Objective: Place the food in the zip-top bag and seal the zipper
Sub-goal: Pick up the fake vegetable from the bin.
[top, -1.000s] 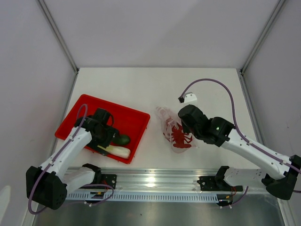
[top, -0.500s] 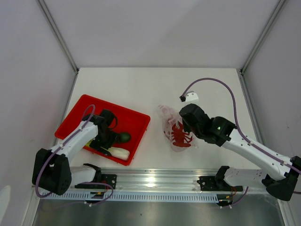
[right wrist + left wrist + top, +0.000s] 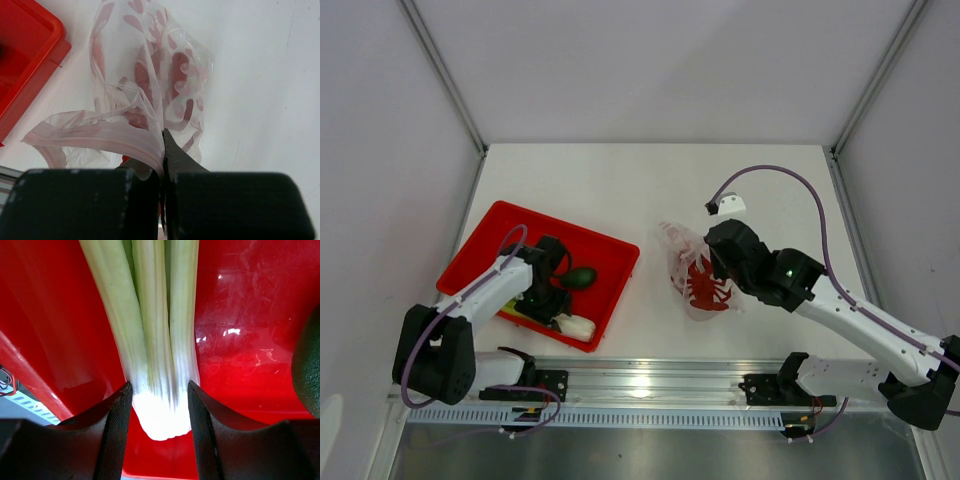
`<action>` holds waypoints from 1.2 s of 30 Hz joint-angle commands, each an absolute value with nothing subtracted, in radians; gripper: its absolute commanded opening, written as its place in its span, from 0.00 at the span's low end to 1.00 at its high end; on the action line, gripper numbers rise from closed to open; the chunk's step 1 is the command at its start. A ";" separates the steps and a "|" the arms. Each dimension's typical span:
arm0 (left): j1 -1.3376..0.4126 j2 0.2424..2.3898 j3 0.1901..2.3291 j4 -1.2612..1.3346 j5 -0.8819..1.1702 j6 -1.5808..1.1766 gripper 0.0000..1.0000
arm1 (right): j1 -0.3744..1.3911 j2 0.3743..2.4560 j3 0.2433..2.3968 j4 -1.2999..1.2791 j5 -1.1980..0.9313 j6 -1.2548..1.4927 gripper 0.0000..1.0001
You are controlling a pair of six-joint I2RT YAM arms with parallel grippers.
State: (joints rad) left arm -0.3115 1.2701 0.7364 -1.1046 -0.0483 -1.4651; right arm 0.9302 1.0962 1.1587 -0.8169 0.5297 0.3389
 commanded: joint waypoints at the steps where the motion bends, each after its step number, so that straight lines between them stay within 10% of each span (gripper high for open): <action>1: -0.304 1.301 0.716 -1.055 -0.072 -1.457 0.51 | 0.923 1.066 1.154 -0.772 0.535 0.330 0.00; 17: -0.310 1.200 0.863 -1.097 -0.130 -1.333 0.00 | 0.922 1.068 1.143 -0.765 0.525 0.336 0.00; 36: -0.469 0.853 1.032 -1.061 -0.177 -1.137 0.01 | 0.911 1.097 1.177 -0.750 0.525 0.321 0.00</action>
